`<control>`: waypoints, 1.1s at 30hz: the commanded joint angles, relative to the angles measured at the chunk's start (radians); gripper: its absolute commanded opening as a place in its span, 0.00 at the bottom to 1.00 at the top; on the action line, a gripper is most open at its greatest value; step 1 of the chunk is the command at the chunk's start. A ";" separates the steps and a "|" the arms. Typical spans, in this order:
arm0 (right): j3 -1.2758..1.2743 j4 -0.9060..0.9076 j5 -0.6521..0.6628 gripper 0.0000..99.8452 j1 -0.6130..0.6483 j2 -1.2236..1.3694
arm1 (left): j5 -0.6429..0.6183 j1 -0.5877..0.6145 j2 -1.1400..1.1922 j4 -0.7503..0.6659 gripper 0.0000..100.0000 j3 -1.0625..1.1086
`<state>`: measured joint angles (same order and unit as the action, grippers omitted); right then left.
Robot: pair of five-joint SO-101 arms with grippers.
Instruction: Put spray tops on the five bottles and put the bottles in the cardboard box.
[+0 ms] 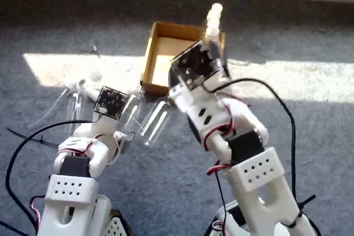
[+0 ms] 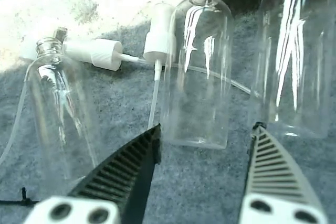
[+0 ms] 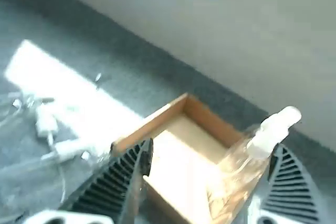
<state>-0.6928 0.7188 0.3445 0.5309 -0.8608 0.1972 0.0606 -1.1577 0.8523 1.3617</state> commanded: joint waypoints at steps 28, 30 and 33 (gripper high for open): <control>0.277 0.099 -0.971 0.16 0.214 0.713 | 0.222 0.682 0.527 -0.117 0.26 -0.585; 0.292 0.094 -0.970 0.16 0.183 0.720 | 0.222 0.677 0.552 -0.126 0.26 -0.585; 0.323 0.093 -0.968 0.16 0.119 0.722 | 0.222 0.664 0.576 -0.158 0.26 -0.585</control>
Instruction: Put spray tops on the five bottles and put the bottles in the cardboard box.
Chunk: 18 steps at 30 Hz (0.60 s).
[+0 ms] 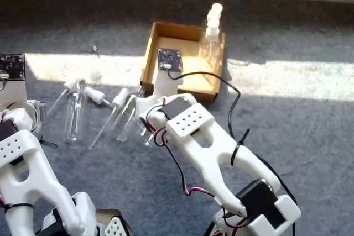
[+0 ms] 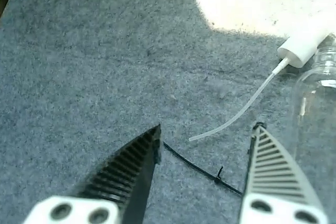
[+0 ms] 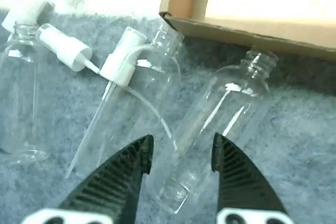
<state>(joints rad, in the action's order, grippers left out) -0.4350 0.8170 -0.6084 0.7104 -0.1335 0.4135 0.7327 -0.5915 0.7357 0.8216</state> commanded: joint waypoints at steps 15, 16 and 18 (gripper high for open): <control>0.166 -0.036 -0.021 0.16 -0.102 0.194 | 0.003 -0.081 0.102 -0.068 0.26 -0.045; 0.168 -0.035 -0.021 0.16 -0.101 0.197 | 0.003 -0.079 0.102 -0.069 0.26 -0.045; 0.166 -0.031 -0.021 0.16 -0.097 0.197 | 0.003 -0.079 0.102 -0.069 0.26 -0.045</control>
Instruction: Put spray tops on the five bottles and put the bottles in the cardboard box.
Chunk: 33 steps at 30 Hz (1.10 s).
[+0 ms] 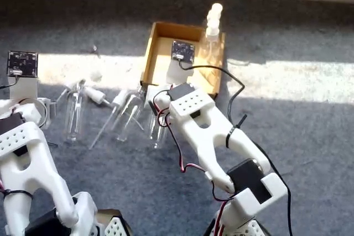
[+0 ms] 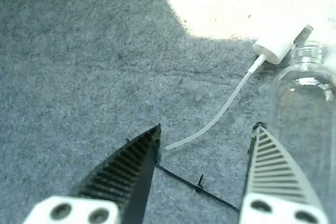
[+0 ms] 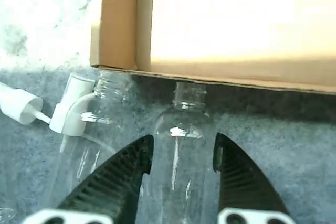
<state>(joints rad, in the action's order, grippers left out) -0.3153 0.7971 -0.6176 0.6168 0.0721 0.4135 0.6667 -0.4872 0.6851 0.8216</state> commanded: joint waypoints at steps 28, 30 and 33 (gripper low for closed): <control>0.186 0.085 -0.012 0.28 0.035 0.182 | 0.003 -0.019 -0.004 -0.021 0.26 -0.013; 0.185 0.085 -0.012 0.28 0.035 0.188 | 0.003 -0.019 -0.002 -0.021 0.26 -0.013; 0.188 0.124 -0.012 0.26 0.035 0.188 | 0.003 -0.019 -0.002 -0.021 0.26 -0.013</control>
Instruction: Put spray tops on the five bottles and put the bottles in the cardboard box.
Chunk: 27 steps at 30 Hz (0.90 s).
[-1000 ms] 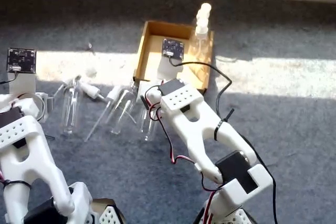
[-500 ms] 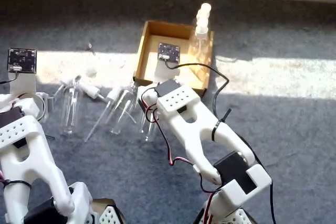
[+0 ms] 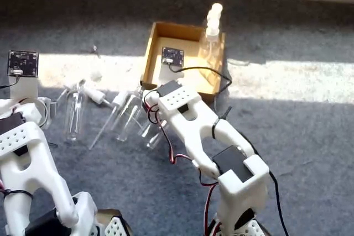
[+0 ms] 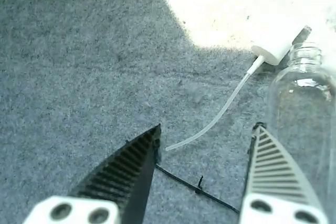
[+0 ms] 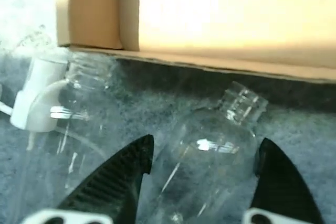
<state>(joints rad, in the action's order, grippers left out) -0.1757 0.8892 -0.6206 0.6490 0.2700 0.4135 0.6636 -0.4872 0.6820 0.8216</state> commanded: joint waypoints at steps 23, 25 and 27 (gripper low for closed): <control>0.087 0.591 0.652 0.00 -0.200 -0.110 | 0.000 -0.018 -0.008 -0.014 0.26 -0.012; 0.051 0.590 0.695 0.00 -0.260 -0.219 | 0.000 -0.018 -0.008 -0.014 0.26 -0.012; -0.016 0.576 0.724 0.00 -0.317 -0.355 | 0.002 -0.024 -0.008 -0.014 0.26 -0.012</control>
<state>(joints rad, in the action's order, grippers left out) -0.1527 1.4599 0.0453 0.4143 0.1212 0.4135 0.6636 -0.4872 0.6820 0.8216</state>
